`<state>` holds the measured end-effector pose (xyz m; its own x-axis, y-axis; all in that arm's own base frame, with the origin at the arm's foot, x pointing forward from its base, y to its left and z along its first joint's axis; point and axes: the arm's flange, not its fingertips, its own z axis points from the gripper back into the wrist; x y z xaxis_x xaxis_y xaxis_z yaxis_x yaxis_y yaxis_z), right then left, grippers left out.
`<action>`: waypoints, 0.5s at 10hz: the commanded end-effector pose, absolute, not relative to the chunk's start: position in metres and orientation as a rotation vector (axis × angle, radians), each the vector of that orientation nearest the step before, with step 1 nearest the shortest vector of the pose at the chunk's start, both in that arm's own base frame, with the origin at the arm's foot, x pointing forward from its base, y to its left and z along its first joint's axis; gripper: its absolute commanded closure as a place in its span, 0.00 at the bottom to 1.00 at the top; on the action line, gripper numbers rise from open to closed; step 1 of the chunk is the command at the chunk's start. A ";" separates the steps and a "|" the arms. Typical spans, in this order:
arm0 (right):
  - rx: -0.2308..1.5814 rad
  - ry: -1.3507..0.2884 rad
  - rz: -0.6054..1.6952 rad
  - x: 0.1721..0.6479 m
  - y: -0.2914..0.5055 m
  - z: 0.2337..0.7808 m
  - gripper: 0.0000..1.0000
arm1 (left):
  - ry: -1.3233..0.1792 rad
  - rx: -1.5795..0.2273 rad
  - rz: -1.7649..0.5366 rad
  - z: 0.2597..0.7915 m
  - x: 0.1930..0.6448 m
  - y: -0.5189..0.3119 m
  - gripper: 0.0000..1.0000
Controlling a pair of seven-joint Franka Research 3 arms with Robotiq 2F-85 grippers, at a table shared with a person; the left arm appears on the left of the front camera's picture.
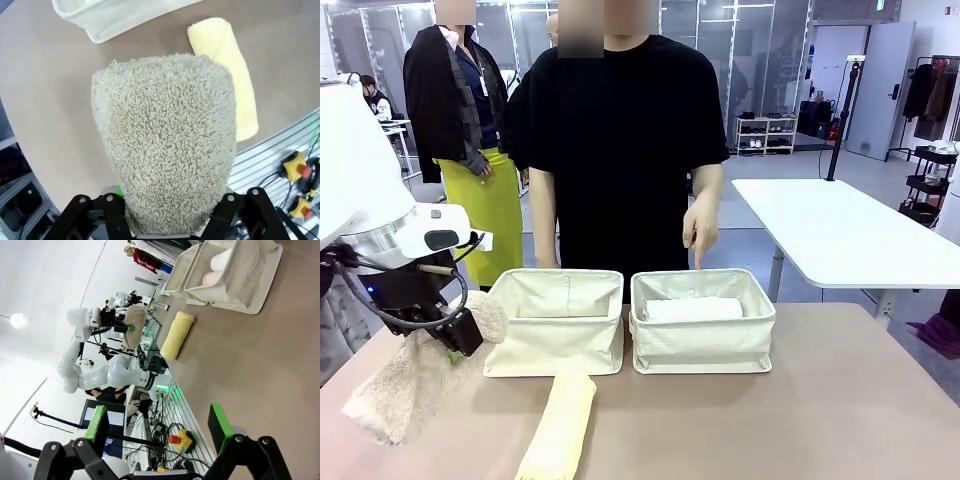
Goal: Divide the towels into two baskets.
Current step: Pick up one hotel-folded towel from the bottom of the table and place it in the Fabric basket indicated by the person.
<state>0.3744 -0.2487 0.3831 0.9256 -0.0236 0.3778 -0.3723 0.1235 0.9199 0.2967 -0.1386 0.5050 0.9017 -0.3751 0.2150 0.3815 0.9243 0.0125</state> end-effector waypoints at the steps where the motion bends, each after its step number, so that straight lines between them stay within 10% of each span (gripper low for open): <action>1: 1.432 -0.343 0.261 0.372 -0.247 0.385 0.00 | -0.220 -0.030 -0.398 0.507 0.295 -0.139 0.51; 5: 1.432 -0.343 0.261 0.372 -0.247 0.385 0.00 | -0.185 0.186 -1.045 0.565 0.394 -0.263 0.51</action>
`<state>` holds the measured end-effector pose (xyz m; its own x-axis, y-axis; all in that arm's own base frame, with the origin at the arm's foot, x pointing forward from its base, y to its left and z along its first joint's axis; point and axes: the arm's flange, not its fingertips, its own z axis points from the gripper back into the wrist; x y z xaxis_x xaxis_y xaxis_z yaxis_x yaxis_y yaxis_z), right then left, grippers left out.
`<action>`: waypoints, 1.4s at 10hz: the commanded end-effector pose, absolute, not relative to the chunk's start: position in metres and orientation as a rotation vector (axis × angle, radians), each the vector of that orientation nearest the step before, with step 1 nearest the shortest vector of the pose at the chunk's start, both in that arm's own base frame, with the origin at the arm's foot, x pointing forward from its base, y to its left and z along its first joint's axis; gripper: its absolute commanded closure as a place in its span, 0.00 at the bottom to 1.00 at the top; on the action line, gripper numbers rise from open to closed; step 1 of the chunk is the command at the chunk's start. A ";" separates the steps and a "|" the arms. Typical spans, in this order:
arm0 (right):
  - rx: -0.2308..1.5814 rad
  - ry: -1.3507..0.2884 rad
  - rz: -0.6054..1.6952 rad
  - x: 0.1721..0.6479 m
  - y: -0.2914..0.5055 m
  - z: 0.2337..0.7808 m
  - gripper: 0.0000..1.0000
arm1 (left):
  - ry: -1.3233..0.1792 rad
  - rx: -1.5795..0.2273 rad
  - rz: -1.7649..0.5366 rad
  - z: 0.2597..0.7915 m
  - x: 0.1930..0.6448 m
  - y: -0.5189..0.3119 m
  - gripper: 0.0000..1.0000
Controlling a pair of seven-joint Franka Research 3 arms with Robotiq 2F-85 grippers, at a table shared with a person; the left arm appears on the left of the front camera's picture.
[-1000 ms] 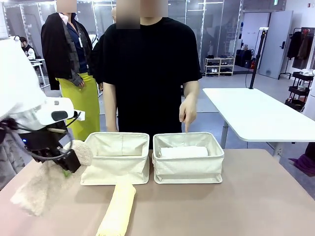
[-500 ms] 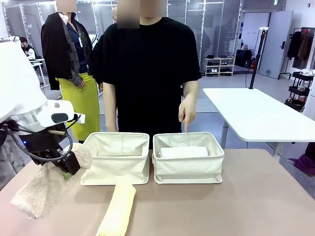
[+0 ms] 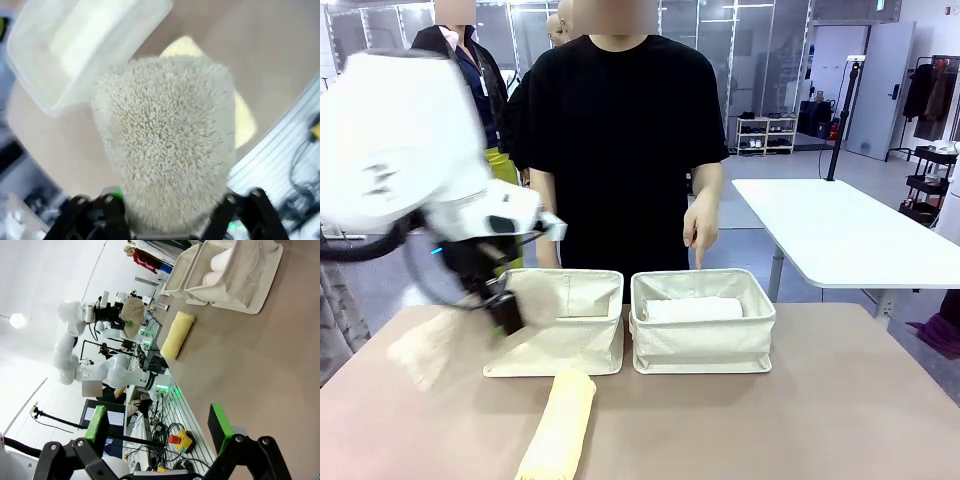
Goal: Divide the towels into two baskets.
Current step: Pick up one hotel-folded towel from the bottom of the table and place it in the Fabric basket indicated by the person.
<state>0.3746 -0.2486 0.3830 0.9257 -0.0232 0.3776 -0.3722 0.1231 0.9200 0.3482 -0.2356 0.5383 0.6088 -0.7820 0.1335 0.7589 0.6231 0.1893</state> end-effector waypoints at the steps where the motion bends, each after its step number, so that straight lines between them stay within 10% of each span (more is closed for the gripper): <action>1: 1.432 -0.343 0.261 0.372 -0.247 0.385 0.00 | -0.184 0.198 -1.148 0.573 0.412 -0.301 0.51; 14: 1.432 -0.343 0.261 0.372 -0.247 0.385 0.00 | -0.209 0.309 -1.483 0.516 0.548 -0.543 0.51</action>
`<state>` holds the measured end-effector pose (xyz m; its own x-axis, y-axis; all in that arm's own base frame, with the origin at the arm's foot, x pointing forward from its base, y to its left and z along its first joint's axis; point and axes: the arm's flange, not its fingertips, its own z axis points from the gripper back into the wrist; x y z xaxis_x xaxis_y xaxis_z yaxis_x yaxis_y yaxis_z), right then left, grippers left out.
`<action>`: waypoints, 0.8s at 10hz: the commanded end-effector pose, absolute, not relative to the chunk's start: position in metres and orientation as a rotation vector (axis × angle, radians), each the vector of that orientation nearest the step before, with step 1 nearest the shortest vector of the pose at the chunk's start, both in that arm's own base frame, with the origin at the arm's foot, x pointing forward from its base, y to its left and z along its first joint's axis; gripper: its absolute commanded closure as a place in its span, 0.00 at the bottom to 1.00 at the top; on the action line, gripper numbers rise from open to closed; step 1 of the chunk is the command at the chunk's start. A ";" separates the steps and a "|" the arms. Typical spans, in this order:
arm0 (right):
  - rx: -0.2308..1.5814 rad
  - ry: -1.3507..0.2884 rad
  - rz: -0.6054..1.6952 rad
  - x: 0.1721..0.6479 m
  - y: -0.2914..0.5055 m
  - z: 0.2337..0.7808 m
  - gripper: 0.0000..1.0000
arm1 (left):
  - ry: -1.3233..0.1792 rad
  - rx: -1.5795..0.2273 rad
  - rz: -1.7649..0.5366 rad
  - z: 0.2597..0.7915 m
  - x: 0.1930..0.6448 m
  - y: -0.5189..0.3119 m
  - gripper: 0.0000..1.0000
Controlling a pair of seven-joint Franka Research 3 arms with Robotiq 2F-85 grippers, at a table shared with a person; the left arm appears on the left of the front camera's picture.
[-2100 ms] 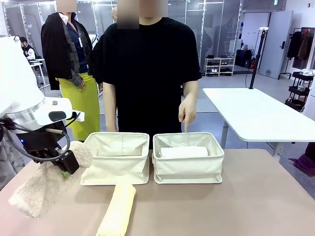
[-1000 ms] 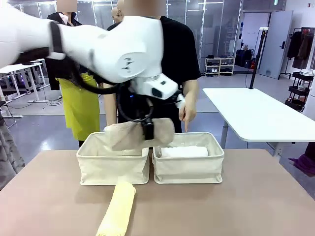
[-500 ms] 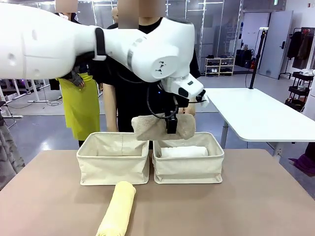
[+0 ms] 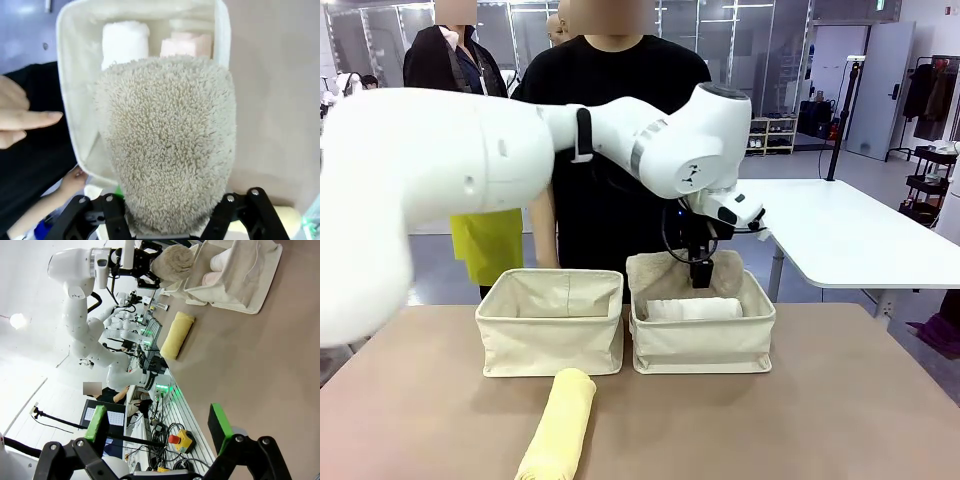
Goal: Divide the towels into two baskets.
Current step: Pick up one hotel-folded towel from the bottom of the table and place it in the Fabric basket indicated by the person.
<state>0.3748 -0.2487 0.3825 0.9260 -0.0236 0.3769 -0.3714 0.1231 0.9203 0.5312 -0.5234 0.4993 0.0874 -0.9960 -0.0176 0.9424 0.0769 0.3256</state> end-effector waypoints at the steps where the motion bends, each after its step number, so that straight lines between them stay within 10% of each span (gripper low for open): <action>1: 1.432 -0.343 0.261 0.372 -0.247 0.385 0.00 | -0.185 0.299 -1.499 0.510 0.554 -0.551 0.51; 8: 1.432 -0.343 0.261 0.372 -0.247 0.385 0.00 | -0.125 0.255 -1.483 0.489 0.607 -0.569 0.51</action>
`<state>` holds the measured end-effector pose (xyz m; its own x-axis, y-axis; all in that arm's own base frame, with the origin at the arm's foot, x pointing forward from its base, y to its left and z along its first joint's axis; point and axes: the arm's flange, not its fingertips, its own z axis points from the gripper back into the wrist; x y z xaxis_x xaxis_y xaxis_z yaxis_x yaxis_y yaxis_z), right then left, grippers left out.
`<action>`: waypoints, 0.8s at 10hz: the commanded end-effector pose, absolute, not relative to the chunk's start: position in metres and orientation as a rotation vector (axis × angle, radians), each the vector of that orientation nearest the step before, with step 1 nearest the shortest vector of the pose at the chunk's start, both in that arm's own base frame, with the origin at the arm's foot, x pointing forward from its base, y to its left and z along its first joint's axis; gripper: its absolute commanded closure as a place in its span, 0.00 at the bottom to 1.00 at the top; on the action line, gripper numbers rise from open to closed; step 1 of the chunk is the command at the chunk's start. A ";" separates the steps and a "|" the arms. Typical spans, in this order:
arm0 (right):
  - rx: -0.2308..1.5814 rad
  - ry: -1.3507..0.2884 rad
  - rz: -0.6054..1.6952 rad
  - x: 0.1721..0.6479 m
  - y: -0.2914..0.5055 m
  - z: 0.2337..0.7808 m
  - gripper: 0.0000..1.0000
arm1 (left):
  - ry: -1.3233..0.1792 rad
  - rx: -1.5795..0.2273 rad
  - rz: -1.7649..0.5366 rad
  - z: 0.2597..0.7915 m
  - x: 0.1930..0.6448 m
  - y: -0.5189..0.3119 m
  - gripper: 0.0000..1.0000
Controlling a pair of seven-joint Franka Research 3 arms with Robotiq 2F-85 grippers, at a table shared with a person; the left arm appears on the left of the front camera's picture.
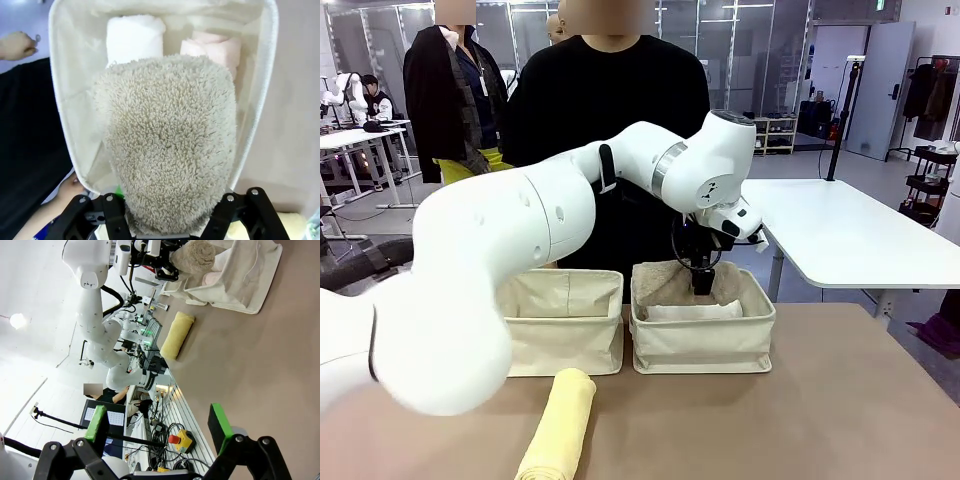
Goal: Divide the towels into two baskets.
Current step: Pick up one hotel-folded towel from the bottom of the table and place it in the Fabric basket indicated by the person.
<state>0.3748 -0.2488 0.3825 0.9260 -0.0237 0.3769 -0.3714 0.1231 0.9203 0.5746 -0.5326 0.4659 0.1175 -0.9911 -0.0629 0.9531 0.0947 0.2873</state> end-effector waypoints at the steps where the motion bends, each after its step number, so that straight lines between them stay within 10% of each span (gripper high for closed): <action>1: 1.432 -0.343 0.261 0.372 -0.247 0.385 0.00 | -0.123 0.238 -1.490 0.487 0.608 -0.569 0.31; 3: 1.432 -0.343 0.261 0.372 -0.247 0.385 0.00 | -0.118 0.203 -1.500 0.485 0.605 -0.567 0.00; 8: 1.432 -0.343 0.261 0.372 -0.247 0.385 0.00 | -0.134 0.211 -1.495 0.493 0.595 -0.567 0.00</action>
